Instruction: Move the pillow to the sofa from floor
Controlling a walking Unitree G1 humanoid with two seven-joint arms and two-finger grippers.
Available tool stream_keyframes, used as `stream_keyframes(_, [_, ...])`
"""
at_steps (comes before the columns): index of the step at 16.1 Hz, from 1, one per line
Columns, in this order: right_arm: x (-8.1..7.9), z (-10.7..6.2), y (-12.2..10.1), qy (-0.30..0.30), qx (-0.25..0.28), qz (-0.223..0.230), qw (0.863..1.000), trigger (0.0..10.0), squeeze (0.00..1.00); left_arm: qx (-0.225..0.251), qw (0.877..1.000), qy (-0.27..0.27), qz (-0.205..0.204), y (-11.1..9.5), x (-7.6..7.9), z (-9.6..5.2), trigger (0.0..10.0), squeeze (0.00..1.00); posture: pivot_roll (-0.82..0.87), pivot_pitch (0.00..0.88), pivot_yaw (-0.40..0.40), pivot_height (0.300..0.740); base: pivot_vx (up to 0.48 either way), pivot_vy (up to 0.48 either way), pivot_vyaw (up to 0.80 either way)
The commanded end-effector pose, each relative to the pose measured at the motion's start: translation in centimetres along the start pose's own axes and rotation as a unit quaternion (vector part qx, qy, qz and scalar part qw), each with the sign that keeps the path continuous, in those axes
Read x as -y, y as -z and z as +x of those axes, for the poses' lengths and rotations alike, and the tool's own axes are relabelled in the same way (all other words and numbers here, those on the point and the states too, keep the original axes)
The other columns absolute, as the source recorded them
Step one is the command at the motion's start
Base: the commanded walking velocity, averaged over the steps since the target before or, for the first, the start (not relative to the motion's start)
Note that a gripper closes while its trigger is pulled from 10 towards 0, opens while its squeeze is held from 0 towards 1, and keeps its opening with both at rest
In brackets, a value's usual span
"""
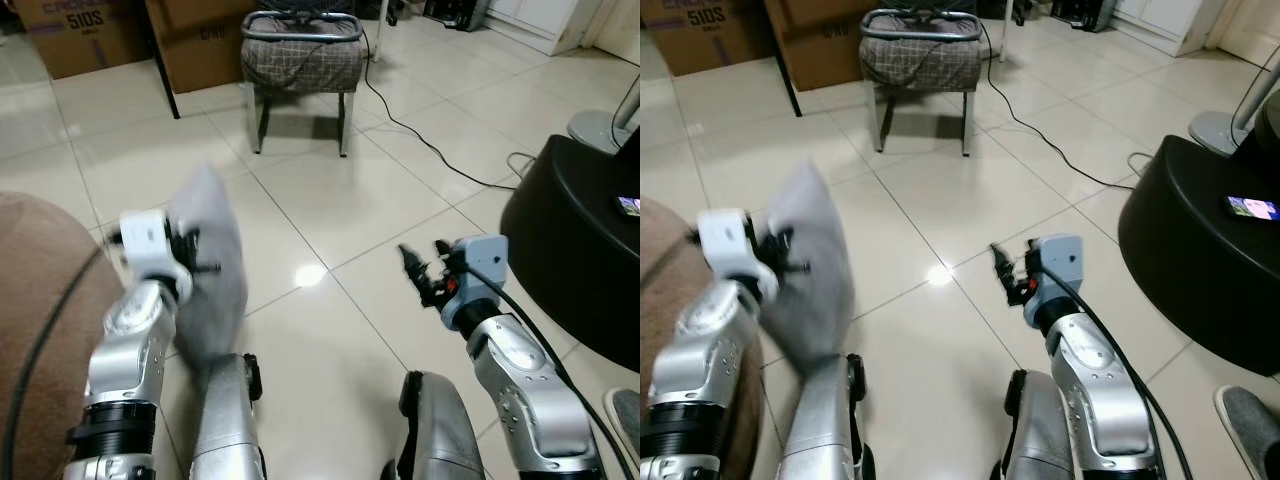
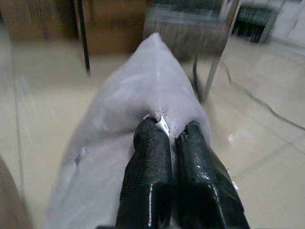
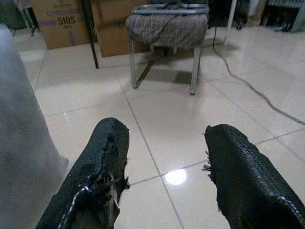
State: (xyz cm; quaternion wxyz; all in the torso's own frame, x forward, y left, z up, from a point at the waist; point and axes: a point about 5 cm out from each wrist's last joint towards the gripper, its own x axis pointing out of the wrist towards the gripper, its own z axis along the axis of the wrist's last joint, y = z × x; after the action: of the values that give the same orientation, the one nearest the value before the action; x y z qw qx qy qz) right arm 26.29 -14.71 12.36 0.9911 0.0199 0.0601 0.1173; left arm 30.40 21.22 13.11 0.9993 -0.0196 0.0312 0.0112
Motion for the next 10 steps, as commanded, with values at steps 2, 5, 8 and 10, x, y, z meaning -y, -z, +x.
stream_keyframes(2, [-0.4, 0.1, -0.5, -0.003, 0.014, -0.017, 1.000, 10.0, 0.00, 0.065, 0.995, 0.020, 0.078, -2.6, 1.7, -1.2, 10.0, 0.00, 0.01, 0.000, 0.017, 0.580, 0.000, 0.000, 0.00])
stream_keyframes(5, [-0.3, 0.2, -0.3, -0.001, 0.014, -0.016, 1.000, 10.0, 0.00, 0.083, 0.992, 0.014, 0.093, -2.9, 3.2, -2.3, 10.0, 0.00, 0.03, 0.000, 0.000, 0.610, 0.000, 0.000, 0.00])
stream_keyframes(8, [-0.7, 0.8, -0.5, -0.010, 0.019, -0.023, 0.999, 10.0, 0.00, 0.082, 0.991, 0.009, 0.106, -3.0, 3.8, -2.6, 10.0, 0.00, 0.04, 0.000, -0.020, 0.640, 0.000, 0.000, 0.00])
stream_keyframes(10, [-0.8, 1.2, -0.4, -0.016, 0.019, -0.028, 0.999, 10.0, 0.00, 0.082, 0.990, -0.010, 0.117, -2.9, 3.2, -2.6, 10.0, 0.00, 0.05, 0.000, -0.031, 0.665, 0.000, 0.000, 0.00])
